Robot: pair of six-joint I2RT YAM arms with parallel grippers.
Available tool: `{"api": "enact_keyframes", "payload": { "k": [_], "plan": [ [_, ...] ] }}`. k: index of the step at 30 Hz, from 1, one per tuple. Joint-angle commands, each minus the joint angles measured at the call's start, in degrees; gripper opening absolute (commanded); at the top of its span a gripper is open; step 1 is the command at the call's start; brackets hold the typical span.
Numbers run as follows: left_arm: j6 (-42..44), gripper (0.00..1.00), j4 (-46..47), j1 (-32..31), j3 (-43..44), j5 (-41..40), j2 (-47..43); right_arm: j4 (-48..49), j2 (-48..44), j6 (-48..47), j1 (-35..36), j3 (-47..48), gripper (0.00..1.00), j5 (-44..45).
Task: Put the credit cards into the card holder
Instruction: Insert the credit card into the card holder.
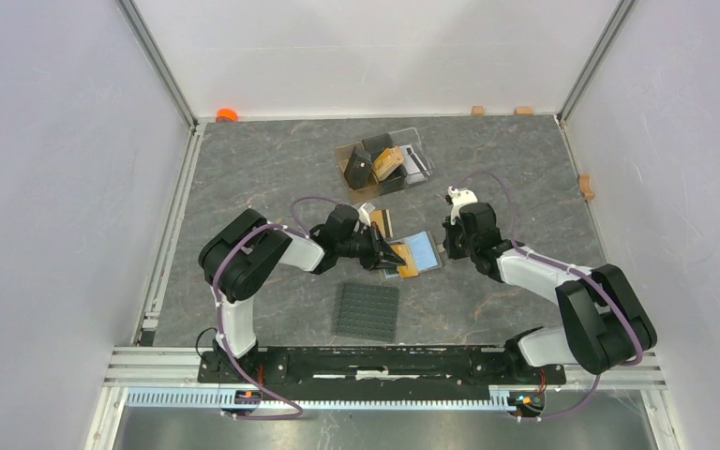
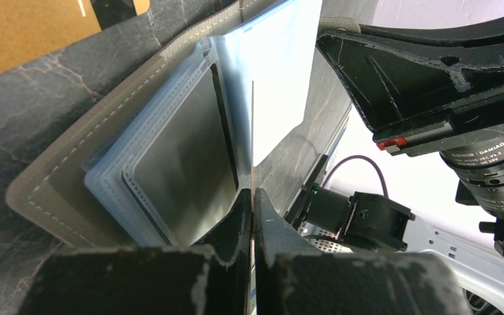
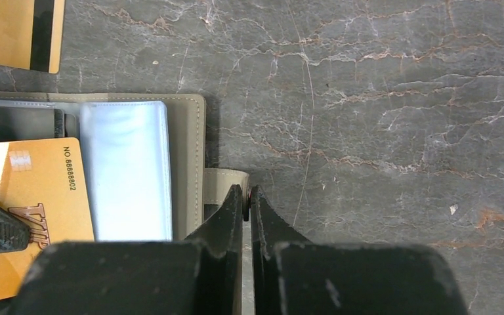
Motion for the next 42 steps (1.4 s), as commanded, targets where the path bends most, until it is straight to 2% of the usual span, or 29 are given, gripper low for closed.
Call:
{"api": "enact_keyframes", "payload": {
  "k": [1, 14, 42],
  "plan": [
    [-2.14, 0.02, 2.24, 0.3, 0.29, 1.46, 0.75, -0.6, 0.35, 0.52, 0.28, 1.78, 0.0, 1.38],
    [-0.31, 0.02, 0.74, 1.58, 1.3, 2.91, 3.96, -1.13, 0.13, 0.85, 0.28, 1.91, 0.0, 1.65],
    [13.7, 0.02, -3.88, 5.61, 7.31, 8.56, 10.94, -1.99, 0.26, 0.69, 0.29, 2.61, 0.0, 0.99]
  ]
}}
